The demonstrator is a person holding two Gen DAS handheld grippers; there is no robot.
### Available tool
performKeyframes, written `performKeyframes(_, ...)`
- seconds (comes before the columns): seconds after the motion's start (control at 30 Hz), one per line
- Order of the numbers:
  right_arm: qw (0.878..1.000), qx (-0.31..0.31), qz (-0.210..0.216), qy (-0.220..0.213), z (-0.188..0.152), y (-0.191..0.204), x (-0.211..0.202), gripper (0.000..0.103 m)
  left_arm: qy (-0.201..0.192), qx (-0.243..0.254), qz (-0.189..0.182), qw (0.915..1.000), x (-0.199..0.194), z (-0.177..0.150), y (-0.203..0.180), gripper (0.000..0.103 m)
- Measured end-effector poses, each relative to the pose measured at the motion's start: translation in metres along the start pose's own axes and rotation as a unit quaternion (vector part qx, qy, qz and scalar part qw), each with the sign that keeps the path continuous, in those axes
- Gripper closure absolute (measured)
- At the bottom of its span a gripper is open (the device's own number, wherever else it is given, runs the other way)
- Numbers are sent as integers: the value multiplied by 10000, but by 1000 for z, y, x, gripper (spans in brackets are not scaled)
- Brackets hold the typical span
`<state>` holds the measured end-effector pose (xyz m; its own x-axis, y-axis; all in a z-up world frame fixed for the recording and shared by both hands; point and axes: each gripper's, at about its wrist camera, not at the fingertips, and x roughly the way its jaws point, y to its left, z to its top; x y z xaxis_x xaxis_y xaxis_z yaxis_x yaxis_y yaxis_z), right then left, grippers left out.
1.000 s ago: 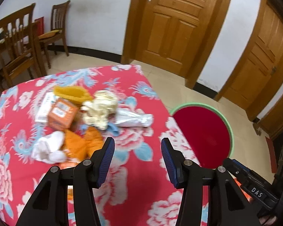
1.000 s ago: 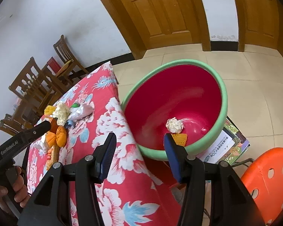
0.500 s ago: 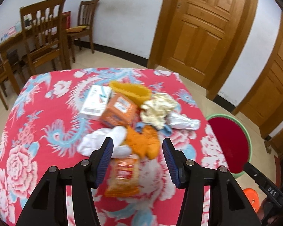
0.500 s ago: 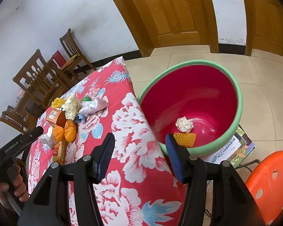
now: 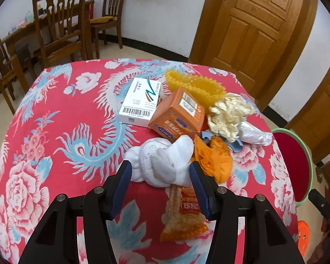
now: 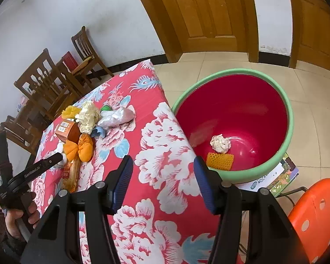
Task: Collect trash
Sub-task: 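Move the left gripper back and grasp the white cloth, then grasp the rice-cracker bag with the right gripper while the left holds the cloth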
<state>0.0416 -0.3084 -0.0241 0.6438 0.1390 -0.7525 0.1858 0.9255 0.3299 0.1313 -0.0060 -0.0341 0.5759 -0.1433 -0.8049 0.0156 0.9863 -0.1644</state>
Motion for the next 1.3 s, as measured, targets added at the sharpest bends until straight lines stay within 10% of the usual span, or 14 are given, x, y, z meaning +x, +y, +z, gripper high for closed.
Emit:
performKeyframes(0.47,9995,-275,10,128,-2,36,13,44,-29,-274,-611,9977,2,-3,23,77)
performKeyframes(1.3,9916,-1179,231,477,-33,165,45,44,-645,-622,-698,9935,-62,-19,108,79)
